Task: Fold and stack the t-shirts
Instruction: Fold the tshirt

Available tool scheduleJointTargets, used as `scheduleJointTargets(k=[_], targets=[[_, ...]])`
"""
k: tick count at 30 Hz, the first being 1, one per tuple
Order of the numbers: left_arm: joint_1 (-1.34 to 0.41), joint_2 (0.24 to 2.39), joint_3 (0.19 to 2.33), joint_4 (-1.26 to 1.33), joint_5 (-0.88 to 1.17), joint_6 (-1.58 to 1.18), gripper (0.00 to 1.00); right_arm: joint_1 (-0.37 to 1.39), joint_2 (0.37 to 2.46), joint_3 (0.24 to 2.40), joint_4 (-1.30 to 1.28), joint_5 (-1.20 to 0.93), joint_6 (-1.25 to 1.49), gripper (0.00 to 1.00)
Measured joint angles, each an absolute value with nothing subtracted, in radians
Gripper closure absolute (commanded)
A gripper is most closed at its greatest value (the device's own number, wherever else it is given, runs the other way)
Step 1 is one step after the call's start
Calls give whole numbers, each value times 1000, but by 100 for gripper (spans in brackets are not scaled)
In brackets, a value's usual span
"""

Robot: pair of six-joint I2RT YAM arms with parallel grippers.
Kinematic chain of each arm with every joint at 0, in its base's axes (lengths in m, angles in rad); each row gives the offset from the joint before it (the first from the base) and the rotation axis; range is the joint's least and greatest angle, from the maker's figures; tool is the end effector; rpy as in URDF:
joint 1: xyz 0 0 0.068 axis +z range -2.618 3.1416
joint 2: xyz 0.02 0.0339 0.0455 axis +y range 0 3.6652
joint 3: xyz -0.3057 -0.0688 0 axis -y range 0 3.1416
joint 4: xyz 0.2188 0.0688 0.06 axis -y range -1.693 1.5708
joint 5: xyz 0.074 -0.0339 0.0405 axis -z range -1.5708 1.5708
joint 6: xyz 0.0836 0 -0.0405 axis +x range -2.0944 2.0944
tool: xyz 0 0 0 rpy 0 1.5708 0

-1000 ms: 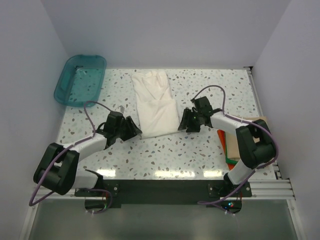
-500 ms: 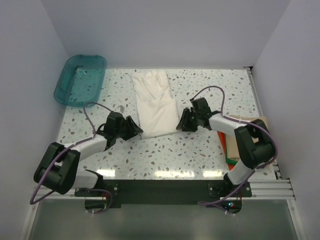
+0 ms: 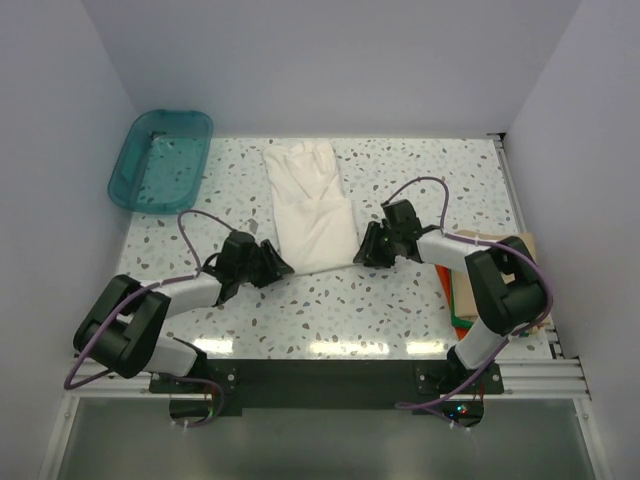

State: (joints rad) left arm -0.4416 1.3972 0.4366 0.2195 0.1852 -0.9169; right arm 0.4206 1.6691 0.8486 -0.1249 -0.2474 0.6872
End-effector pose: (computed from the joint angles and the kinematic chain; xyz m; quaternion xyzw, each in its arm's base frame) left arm 0.2257 -0.1237 0.1642 -0.1783 0.8944 -0.3180 0.2591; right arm 0.2964 0.1550 0.1729 0.0879 0.9409 0.2604 0.1979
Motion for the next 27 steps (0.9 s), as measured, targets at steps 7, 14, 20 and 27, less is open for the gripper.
scheduleJointTargets(k=[7,14,20,27], targets=[[-476,1428,437,269,143,-969,60,421,1683,844,-95,-252,701,67],[-494,1450,434,273,83,-1024,97,421,1710,844,-57,-257,716,90],[-503,1424,430,243,68,-1030,100,421,1705,822,-31,-275,720,100],[-564,1275,374,165,75,-1024,100,426,1537,652,-11,-300,723,100]])
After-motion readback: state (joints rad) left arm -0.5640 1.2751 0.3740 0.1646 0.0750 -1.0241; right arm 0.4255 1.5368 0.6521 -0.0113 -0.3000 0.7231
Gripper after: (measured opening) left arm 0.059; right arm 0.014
